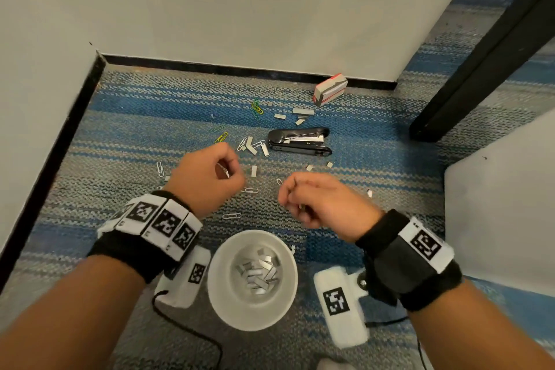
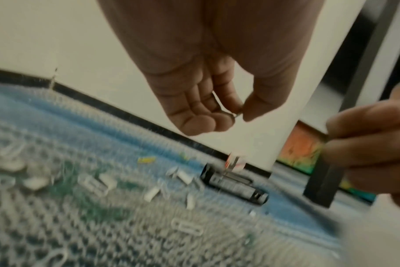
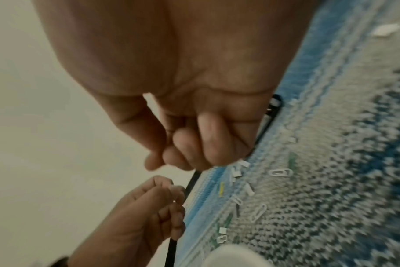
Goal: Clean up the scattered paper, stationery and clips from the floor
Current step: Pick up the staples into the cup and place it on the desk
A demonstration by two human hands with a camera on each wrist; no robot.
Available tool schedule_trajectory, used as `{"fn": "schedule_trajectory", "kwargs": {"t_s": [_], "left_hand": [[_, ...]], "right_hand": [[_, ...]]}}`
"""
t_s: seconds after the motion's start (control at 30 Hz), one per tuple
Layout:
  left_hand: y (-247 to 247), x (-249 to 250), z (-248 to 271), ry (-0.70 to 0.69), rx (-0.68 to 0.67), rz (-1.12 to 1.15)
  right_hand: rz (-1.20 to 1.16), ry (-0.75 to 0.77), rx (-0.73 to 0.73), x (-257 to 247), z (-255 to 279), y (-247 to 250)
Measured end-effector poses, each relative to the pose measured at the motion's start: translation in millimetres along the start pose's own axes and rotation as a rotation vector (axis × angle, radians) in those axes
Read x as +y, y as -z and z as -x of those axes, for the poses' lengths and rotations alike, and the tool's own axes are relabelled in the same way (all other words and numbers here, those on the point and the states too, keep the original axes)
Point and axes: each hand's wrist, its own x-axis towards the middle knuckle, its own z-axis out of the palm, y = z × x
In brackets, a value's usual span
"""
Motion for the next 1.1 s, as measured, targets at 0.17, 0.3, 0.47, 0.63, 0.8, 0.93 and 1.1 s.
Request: {"fn": "schedule_trajectory", "kwargs": {"t_s": [0.17,0.3,0.47,0.63,0.8,0.93,1.1], "left_hand": [[26.6,10.0,54.4,-0.135,-0.213,0.157],[23.2,3.6,85.0,-0.188,-0.296,0.095],[15.9,3.9,95.0,-0.128,-0.268,0.139],[11.2,-5.8,87.5,-0.129,-0.145,0.139],[3.8,-33.2,58.4,-0.002,-0.06,-0.009],[-4.9,-55.3,30.1,0.111,-0.045,-0.163],[-11.7,-83.0,8.5,0.268,0.109,-0.221]], "right_hand": [[0.574,0.226,-0.108,-18.1,24.9,-34.4],[0.61,0.258,-0.12,-19.1,31.0,-47.9],[0.491,0.21,-0.11,-17.3,36.6,-53.1],[0.318,0.174,0.107,-7.4,21.6,-31.3],[0.843,-0.043,0.573,38.2,-31.3,30.5],[1.14,-0.11,0.58,60.6,-50.6,59.8],[1.106,-0.06,0.599,56.6,-56.0,63.9]]}}
